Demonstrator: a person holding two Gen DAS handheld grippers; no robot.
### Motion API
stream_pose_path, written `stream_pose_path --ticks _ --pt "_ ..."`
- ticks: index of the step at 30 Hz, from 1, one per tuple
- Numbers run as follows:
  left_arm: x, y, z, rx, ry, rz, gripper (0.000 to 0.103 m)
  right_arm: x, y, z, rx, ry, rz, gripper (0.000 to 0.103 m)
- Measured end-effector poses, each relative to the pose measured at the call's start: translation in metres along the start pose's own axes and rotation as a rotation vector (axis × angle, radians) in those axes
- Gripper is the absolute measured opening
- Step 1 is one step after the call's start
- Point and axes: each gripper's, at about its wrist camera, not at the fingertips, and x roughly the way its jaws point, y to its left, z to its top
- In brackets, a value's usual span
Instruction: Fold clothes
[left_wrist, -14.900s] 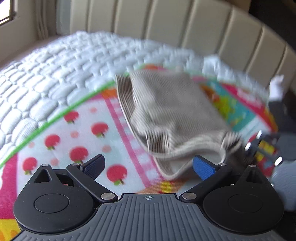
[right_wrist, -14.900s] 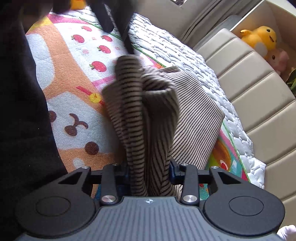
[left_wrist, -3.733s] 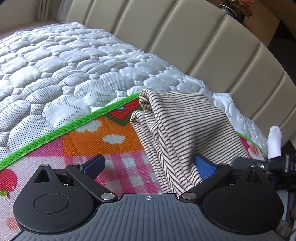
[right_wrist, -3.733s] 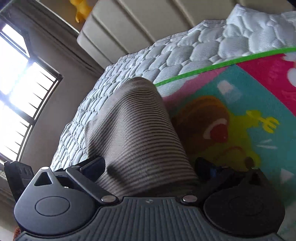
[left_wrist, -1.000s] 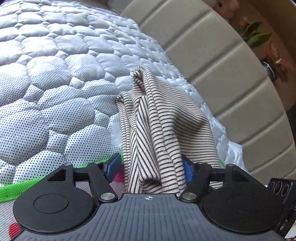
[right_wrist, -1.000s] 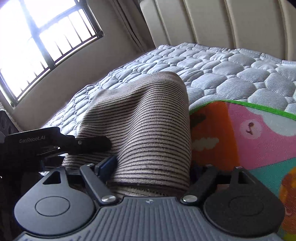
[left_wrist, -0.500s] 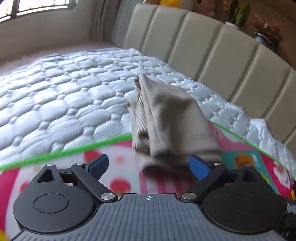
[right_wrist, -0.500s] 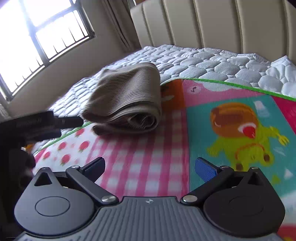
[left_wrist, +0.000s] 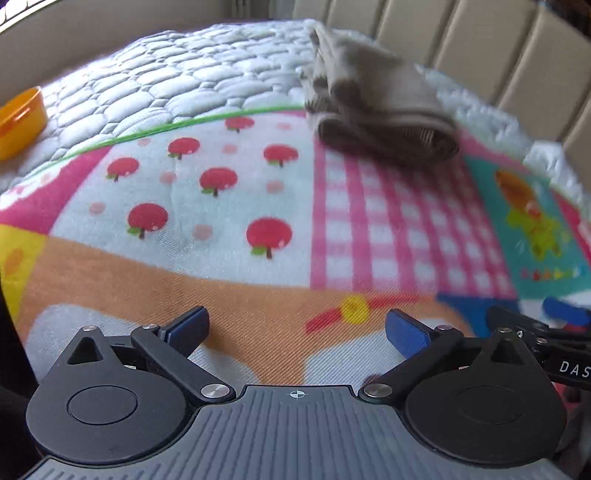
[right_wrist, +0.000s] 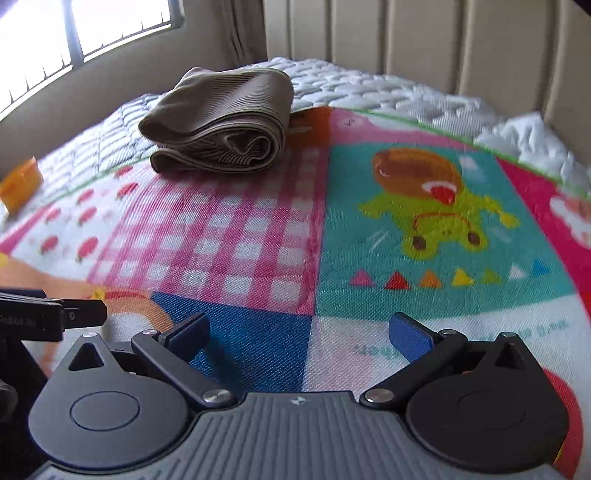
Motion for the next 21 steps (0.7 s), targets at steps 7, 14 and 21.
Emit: stream_pose_path --ticks 7,14,21 --pt "-0.0045 -0.0071 -0.0105 0.027 -0.04 0.051 0.103 -0.0019 0.0067 -0.0056 -0.016 -0.001 -0.041 0.103" --pt "-0.0028 -0.0088 -0.0089 0.031 -0.039 0.055 0.103 -0.0014 0.0087 -0.0055 -0.018 -0.006 -0.05 0.103" --pt "-0.0028 -0.0091 -0.0093 0.038 -0.043 0.057 0.103 -0.0024 0.0101 -0.0072 -0.019 -0.019 -0.056 0.103"
